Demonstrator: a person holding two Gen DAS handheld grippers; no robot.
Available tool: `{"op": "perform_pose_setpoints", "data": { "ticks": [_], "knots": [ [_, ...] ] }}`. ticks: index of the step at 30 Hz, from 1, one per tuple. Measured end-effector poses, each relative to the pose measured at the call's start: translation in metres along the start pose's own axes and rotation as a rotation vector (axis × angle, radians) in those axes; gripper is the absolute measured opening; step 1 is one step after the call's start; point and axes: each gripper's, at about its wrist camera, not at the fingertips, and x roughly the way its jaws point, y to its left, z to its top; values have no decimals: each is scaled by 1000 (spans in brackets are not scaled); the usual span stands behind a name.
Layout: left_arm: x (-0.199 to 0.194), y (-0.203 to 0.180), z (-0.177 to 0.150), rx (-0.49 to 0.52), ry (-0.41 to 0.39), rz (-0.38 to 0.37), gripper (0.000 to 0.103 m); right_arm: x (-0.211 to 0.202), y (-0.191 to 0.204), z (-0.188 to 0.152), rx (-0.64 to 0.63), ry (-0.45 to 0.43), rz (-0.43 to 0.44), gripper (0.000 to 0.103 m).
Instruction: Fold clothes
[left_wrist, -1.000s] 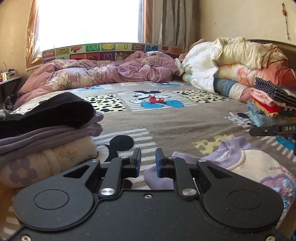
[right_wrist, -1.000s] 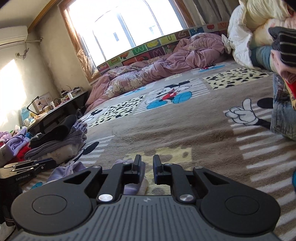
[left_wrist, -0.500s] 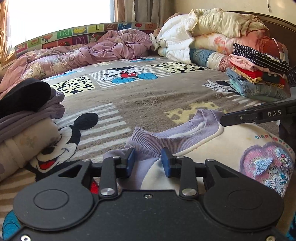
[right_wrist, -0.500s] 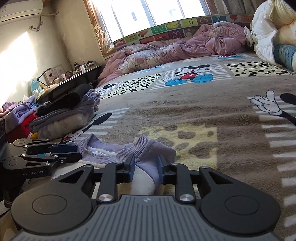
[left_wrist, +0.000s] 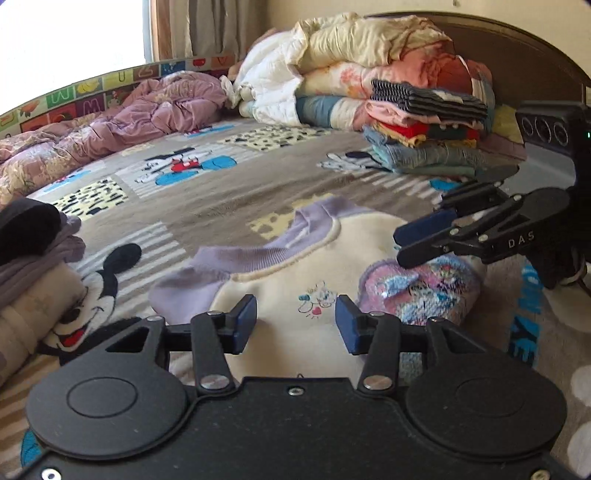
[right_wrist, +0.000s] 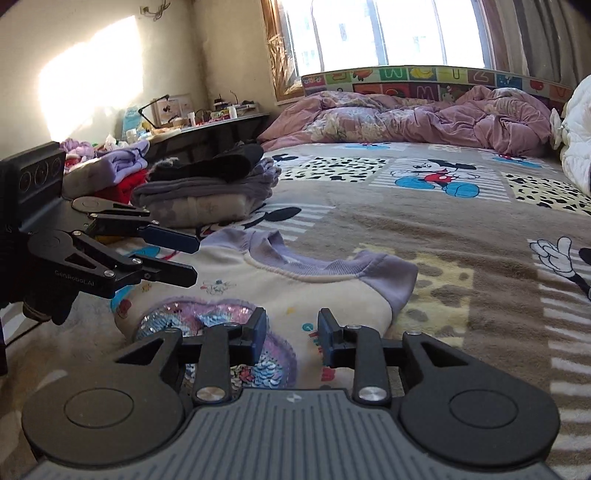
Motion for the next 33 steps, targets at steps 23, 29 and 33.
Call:
{"op": "perform_pose_setpoints", "data": {
  "ticks": [23,29,33],
  "knots": [
    [-59,14,-45,-787,-84,78,74,-28,-34,-45,599,-7,-62,72],
    [-34,22,-46,-938,-56,9,75,-13,-42,-51,713,-18,-2,79],
    [-14,34,-37,-952,-71,-35,75,11,-46,-36,678,0,19,78]
  ]
}}
